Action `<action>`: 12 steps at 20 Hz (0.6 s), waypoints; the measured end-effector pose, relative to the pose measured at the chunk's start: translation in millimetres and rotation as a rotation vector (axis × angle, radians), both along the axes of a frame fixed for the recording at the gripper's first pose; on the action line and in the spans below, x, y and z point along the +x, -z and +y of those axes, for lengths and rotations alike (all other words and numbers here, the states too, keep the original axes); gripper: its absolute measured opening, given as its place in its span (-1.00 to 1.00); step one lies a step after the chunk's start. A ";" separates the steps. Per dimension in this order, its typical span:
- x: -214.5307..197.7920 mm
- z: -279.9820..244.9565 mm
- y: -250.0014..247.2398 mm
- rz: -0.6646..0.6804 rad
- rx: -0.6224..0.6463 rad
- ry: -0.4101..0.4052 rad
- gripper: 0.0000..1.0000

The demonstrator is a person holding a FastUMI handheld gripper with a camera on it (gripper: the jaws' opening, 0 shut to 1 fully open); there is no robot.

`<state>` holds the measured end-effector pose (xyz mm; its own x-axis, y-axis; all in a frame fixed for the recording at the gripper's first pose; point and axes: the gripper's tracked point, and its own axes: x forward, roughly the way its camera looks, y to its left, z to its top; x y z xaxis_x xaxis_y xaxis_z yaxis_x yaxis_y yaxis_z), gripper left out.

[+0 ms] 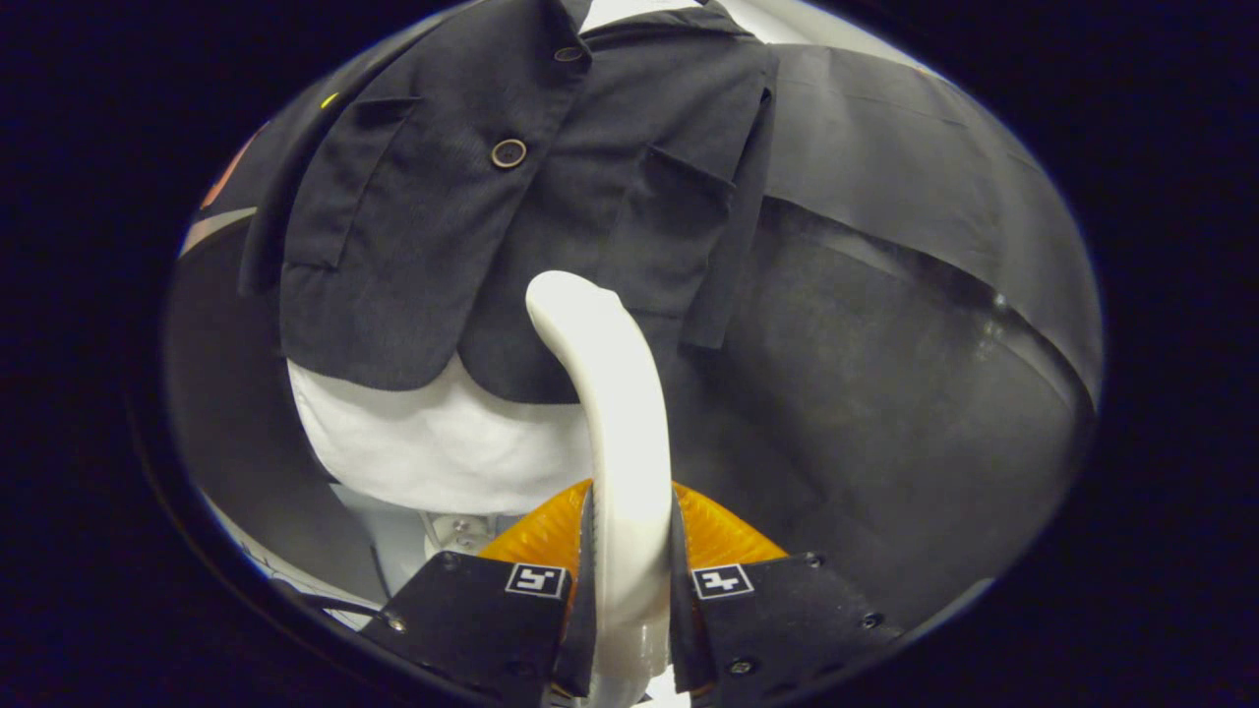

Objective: Iron the clothes twice with a garment steamer, once on the left side and once on the right side.

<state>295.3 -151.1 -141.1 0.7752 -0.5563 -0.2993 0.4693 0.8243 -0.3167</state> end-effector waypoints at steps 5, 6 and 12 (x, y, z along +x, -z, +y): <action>5.4 -0.3 3.3 0.035 -0.002 -0.058 -0.34; 5.8 -0.8 8.1 0.040 -0.002 -0.069 -0.33; 6.4 -0.8 14.7 0.038 0.049 -0.100 -0.33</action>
<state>301.6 -151.9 -155.8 0.8137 -0.4606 -0.3547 0.3723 0.8815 -0.2906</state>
